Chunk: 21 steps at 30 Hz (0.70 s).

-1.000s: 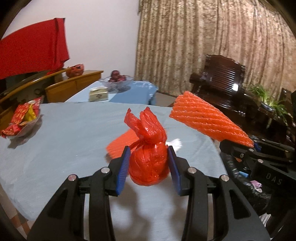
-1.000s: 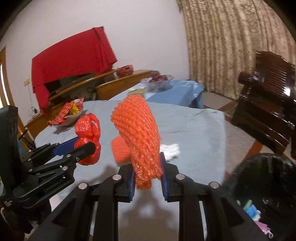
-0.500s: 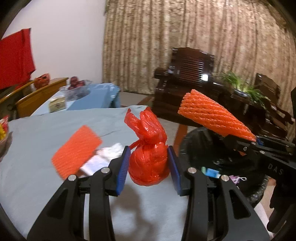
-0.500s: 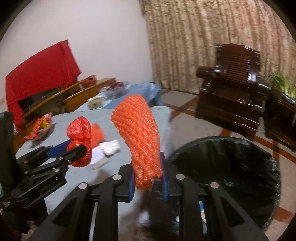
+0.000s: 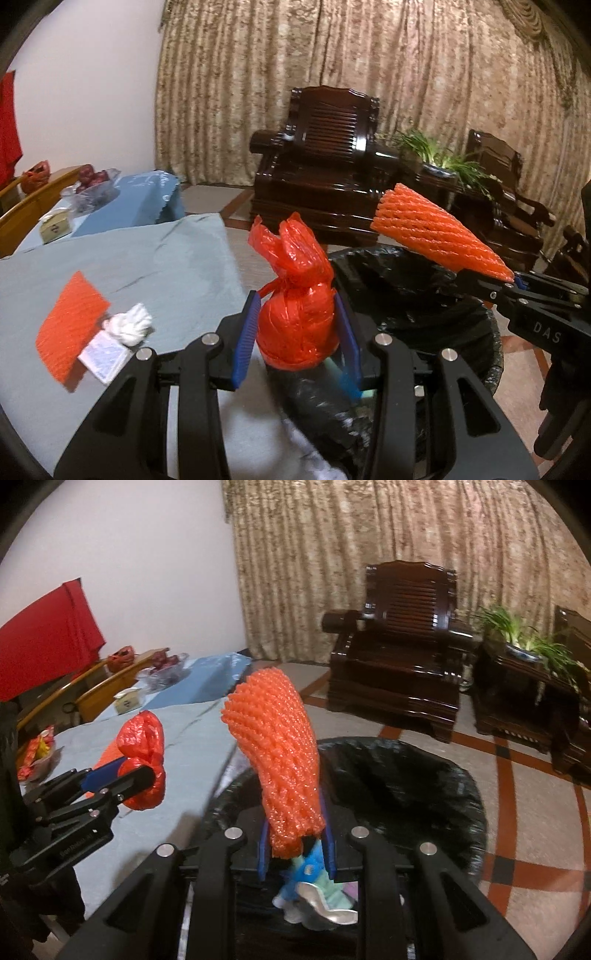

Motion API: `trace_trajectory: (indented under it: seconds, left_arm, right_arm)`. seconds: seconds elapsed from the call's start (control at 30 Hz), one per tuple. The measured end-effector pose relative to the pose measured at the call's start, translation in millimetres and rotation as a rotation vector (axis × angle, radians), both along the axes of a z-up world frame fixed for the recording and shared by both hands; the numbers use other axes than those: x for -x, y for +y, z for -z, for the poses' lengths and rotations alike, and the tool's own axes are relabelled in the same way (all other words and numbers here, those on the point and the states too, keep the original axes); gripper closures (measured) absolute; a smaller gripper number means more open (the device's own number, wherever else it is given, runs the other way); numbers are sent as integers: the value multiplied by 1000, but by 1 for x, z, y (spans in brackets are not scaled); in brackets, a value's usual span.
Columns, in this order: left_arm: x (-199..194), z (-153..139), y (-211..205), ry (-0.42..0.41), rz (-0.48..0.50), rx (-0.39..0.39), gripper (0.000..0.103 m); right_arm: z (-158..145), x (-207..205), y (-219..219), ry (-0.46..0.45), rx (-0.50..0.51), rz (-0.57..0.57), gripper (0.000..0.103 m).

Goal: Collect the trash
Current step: 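Carry the red bag and orange foam net over the bin with both tools, then open both tools to drop the red bag and foam net into the bin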

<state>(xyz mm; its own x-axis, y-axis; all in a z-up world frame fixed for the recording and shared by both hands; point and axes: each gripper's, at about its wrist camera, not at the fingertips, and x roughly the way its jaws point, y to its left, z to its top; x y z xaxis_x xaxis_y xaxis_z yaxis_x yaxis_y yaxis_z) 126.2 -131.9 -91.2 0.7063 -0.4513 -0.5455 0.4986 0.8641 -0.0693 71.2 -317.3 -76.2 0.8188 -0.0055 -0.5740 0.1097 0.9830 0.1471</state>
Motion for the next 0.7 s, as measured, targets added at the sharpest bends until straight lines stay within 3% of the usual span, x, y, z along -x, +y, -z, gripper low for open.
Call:
trace_trajectory:
  seconds: [0.37,0.5,0.57,0.63,0.7]
  left_arm:
    - [-16,16,-52,27,79,-26,64]
    - [-24,22,-66,55,110,-20,60]
    - [-29,25,-70,78,132,-9,47]
    - [-30,26,-69,87,134,3,36]
    - [-29,27,-63,85,121,11,31]
  right_arm:
    - [22,1,-36,52,4,92,80]
    - [29,-2,-42,71,11,103,72]
    - [32,-2,-45,81,15,113,53]
    - [33,1,-47,79,21,127,46]
    - [34,3,-49,79,27,137,32]
